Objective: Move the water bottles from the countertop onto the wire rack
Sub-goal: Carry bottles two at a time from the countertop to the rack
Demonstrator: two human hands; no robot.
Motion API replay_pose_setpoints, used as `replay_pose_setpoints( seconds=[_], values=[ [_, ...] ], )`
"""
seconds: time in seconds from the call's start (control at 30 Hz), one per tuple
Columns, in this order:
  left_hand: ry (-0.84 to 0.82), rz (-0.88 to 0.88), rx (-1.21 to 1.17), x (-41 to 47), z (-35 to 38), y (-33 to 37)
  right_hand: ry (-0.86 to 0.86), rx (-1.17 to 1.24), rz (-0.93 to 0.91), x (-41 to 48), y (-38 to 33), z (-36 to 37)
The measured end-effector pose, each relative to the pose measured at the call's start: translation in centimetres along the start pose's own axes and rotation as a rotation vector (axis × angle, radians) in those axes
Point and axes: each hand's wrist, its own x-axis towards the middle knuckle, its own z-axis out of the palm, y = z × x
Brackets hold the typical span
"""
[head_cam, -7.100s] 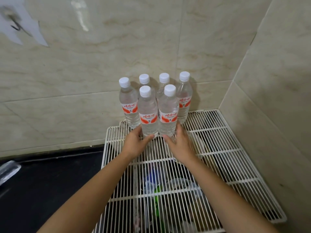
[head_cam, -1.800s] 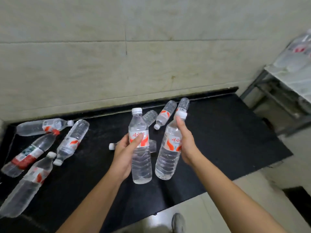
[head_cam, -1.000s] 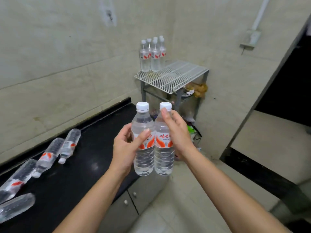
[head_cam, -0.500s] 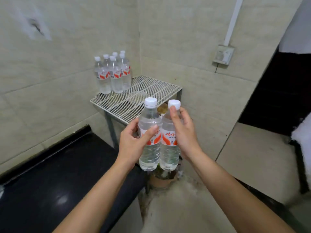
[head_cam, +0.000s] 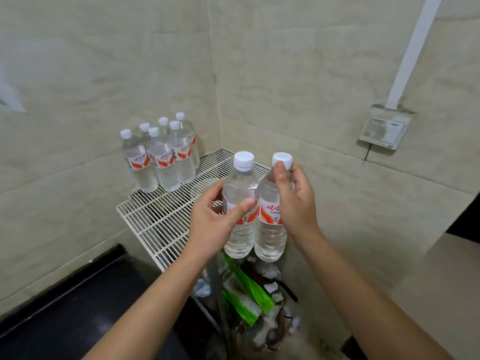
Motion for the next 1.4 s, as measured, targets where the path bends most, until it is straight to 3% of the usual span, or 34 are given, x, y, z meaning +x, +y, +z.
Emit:
replay_pose_setpoints(
  seconds=[0.2, 0.43, 0.67, 0.9, 1.2, 1.4],
  values=[
    [0.293, -0.002, 0.251, 7.5, 2.1, -3.3, -0.223, -0.053, -0.080, 10.7, 4.6, 0.9],
    [0.622, -0.101, 0.188, 11.5, 0.3, -6.0, -0.375, -0.068, -0.166, 20.3, 8.1, 4.7],
    [0.859, -0.214, 0.171, 13.4, -6.2, -9.7, -0.556, -0.199, -0.178, 24.9, 13.2, 9.9],
    [0.831, -0.279, 0.201, 16.7, -12.4, -13.4, -0.622, -0.247, -0.116, 27.8, 17.1, 15.7],
    [0.737, -0.270, 0.134, 20.0, -16.5, -17.0, -0.589, -0.297, -0.154, 31.0, 20.2, 22.2],
    [0.698, -0.348, 0.372, 18.2, -16.1, -21.5, -0.542, -0.234, -0.179, 29.1, 21.0, 21.3]
  ],
)
